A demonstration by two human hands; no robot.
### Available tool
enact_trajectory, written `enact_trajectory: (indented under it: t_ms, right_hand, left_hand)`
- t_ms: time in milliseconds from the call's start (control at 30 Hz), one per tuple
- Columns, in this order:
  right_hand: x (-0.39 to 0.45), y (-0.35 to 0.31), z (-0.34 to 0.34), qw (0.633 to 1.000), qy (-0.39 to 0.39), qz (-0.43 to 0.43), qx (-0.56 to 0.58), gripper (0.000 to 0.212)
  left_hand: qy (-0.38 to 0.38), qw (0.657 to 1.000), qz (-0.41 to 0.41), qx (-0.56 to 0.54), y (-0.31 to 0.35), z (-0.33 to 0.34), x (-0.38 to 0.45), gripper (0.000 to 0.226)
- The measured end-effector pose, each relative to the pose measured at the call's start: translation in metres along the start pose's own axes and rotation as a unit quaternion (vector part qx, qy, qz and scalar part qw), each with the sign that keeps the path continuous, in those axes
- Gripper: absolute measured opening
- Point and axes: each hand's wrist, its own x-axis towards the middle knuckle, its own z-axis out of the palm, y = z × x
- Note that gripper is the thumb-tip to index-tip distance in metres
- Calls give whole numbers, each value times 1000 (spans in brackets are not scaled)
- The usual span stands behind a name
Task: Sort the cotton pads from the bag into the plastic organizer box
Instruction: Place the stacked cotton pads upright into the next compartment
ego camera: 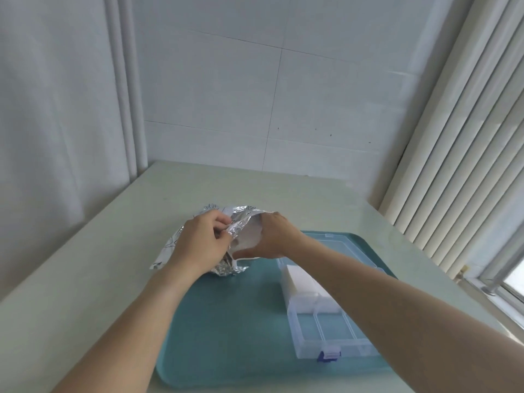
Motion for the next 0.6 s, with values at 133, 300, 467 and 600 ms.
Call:
enact_trajectory:
  t_ms: [133, 300, 467, 600]
  right_hand:
    - [3, -3, 2, 997, -23, -8, 68, 84]
    - [14, 5, 9, 993, 17, 9, 114, 42]
    - [8, 6, 10, 956, 0, 22, 294, 34]
    - [6, 1, 11, 872, -44, 73, 482, 93]
  left_hand:
    - [1, 1000, -14, -4, -4, -2, 2, 18]
    - [7, 1000, -24, -10, -6, -1, 2, 18]
    - [21, 999, -26, -18, -8, -1, 4, 16]
    - [12, 999, -22, -21, -7, -3, 2, 16]
